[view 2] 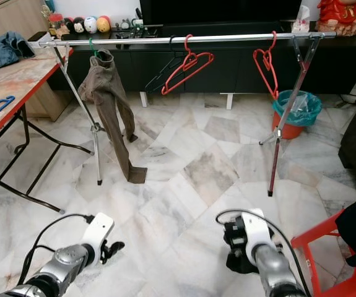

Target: Hang hanger

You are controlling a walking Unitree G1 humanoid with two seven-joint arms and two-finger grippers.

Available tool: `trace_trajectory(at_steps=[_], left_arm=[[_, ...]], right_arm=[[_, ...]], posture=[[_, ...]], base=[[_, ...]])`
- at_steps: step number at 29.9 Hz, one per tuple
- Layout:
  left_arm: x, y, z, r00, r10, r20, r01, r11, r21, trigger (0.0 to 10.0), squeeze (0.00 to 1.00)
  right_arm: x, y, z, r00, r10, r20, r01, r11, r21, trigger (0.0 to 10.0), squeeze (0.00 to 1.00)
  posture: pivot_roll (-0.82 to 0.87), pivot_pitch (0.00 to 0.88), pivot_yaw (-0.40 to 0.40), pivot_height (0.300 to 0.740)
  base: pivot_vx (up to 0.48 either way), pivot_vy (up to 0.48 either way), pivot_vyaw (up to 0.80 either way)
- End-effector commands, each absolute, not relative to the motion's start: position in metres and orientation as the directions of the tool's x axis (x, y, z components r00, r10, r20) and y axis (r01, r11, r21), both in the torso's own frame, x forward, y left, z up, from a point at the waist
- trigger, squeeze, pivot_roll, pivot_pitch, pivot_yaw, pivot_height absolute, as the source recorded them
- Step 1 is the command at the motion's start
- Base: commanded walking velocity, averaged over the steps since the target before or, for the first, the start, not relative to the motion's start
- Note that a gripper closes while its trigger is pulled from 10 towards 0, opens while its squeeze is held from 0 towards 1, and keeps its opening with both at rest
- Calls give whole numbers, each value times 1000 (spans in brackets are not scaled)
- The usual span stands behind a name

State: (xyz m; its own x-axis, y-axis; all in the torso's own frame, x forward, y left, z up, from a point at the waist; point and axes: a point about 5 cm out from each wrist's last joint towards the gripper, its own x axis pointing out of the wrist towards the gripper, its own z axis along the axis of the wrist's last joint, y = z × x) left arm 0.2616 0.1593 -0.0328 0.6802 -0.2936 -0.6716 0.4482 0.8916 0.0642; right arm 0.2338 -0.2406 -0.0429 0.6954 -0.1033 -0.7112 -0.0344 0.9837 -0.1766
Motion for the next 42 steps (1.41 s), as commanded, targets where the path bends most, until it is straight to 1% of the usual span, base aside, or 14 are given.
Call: trace_trajectory(at_steps=[1, 5, 7, 10, 12, 16, 19, 24, 31, 36, 42], left_arm=[[259, 164, -35, 682, -288, -673, 436, 898, 57, 10000, 0], [254, 165, -38, 679, -267, -683, 412, 909, 55, 10000, 0], [248, 169, -43, 681, -239, -693, 365, 930, 38, 10000, 0], [246, 171, -45, 679, -230, -697, 347, 938, 28, 10000, 0], [240, 176, -49, 668, -205, -715, 326, 945, 34, 10000, 0], [237, 179, -51, 666, -190, -722, 314, 949, 39, 10000, 0], [235, 181, -52, 662, -182, -727, 306, 951, 41, 10000, 0], [234, 182, -53, 657, -187, -730, 311, 950, 36, 10000, 0], [234, 182, -53, 656, -188, -731, 305, 952, 29, 10000, 0], [235, 182, -52, 656, -189, -730, 302, 953, 24, 10000, 0], [236, 182, -52, 659, -194, -727, 299, 954, 17, 10000, 0]], right_arm=[[234, -240, -43, 700, -118, -705, 2, 987, -163, 10000, 0], [223, -240, -50, 686, -127, -716, 37, 989, -141, 10000, 0], [215, -237, -56, 672, -131, -729, 55, 990, -126, 10000, 0], [212, -236, -58, 664, -134, -736, 67, 991, -120, 10000, 0], [205, -235, -63, 644, -163, -748, 132, 986, -101, 10000, 0], [194, -233, -70, 612, -180, -770, 161, 982, -101, 10000, 0], [183, -229, -76, 591, -188, -784, 212, 975, -75, 10000, 0], [181, -225, -78, 599, -183, -779, 234, 971, -48, 10000, 0], [184, -232, -75, 605, -207, -769, 245, 967, -68, 10000, 0], [193, -238, -68, 637, -216, -740, 239, 968, -76, 10000, 0], [206, -252, -55, 681, -281, -676, 289, 952, -105, 10000, 0]], posture=[[-32, 29, 75, 740], [-38, 20, 77, 740], [-42, 3, 78, 740], [-44, 0, 78, 740], [-46, 0, 80, 740], [-44, 0, 80, 740], [-41, 0, 83, 740], [-46, 0, 87, 740], [-45, 0, 87, 740], [-43, 0, 87, 740], [-39, 0, 85, 740]], base=[[0, 0, 0], [0, 0, 0], [0, 0, 0], [0, 0, 0], [0, 0, 0], [0, 0, 0], [0, 0, 0], [249, 0, 0], [333, 0, 0], [339, 0, 0], [356, 0, 0]])
